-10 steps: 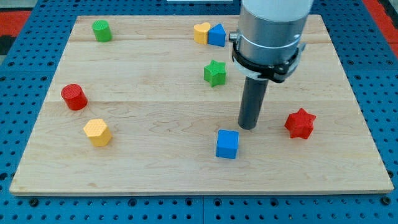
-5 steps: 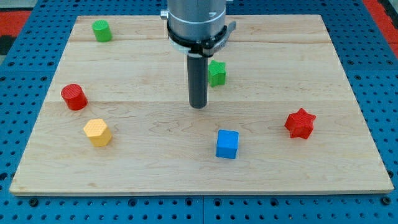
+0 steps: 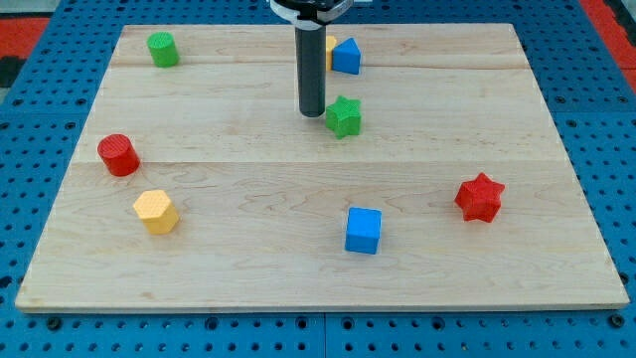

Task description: Slide the red star closer to the blue cube

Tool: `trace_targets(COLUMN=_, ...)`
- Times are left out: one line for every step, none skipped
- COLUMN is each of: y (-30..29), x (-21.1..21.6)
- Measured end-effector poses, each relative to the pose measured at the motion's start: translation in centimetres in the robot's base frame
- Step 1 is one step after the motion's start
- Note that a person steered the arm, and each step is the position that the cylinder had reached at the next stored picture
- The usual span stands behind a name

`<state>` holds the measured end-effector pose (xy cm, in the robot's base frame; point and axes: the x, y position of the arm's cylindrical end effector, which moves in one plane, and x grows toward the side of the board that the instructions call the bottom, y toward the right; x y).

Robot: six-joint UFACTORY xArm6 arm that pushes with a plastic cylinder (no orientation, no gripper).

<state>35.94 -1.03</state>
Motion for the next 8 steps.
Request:
trace_targets(y=0.0, x=0.0)
trace_targets(y=0.0, x=0.0)
trace_targets(y=0.0, x=0.6)
trace_targets(y=0.0, x=2.7)
trace_targets(y=0.3, x=5.7)
trace_targets(y=3.4, x=6.5)
trace_targets(y=9.1, x=6.5)
trace_targets(y=15.6, x=7.5)
